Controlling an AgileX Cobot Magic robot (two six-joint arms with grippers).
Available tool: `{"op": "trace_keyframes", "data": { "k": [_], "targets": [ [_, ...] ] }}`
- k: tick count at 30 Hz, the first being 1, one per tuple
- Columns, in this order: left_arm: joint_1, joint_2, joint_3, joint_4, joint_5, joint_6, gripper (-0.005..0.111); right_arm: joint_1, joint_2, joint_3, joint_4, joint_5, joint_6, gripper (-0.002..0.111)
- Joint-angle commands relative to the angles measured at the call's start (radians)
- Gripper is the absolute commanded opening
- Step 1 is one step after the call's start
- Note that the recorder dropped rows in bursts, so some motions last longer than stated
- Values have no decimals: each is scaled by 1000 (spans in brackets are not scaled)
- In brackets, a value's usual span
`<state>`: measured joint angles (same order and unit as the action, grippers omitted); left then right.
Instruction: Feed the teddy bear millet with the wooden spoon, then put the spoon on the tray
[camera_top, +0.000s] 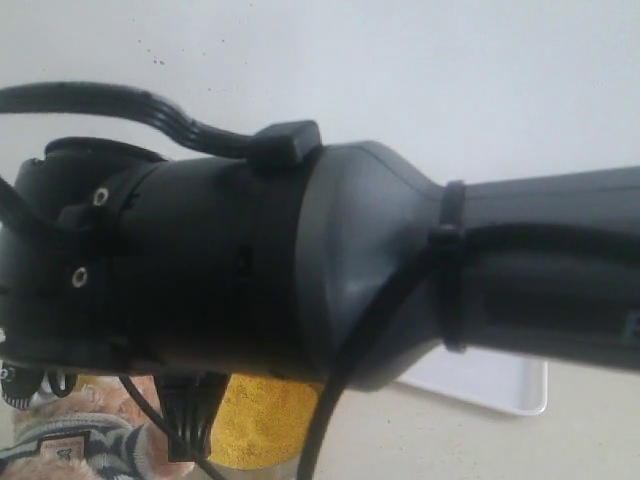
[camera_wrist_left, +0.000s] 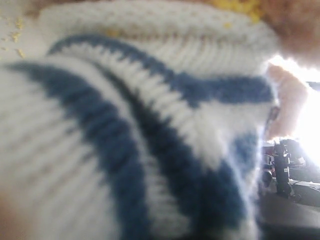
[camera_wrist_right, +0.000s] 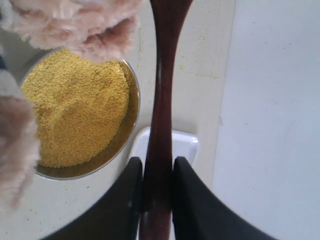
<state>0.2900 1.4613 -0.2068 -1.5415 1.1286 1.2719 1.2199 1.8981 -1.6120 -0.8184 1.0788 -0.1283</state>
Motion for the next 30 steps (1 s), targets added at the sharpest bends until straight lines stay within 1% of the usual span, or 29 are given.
{"op": "trace_keyframes", "data": {
  "k": [1,4,10,13,16,18,21,22,26,28,30],
  "targets": [
    [-8,0,4,-14,36,16,4,50,-4,-5,-92,10,17,0],
    [-8,0,4,-14,49,16,4,75,-4,-5,-111,10,31,0],
    [-8,0,4,-10,55,20,4,80,-4,-5,-135,30,54,0],
    [-8,0,4,-10,55,20,4,80,-4,-5,-190,35,108,0],
    [-8,0,4,-10,55,20,4,99,-4,-5,-214,41,115,0],
    [-8,0,4,-10,55,20,4,118,-4,-5,-255,42,128,0],
    [-8,0,4,-10,57,20,4,144,-4,-5,-384,43,221,0],
    [-8,0,4,-10,57,20,4,147,-4,-5,-392,47,227,0],
    [-8,0,4,-10,57,20,4,147,-4,-5,-345,104,326,0],
    [-8,0,4,-10,57,20,4,140,-4,-5,-228,108,335,0],
    [-8,0,4,-10,57,20,4,123,-4,-5,-208,111,319,0]
  ]
}}
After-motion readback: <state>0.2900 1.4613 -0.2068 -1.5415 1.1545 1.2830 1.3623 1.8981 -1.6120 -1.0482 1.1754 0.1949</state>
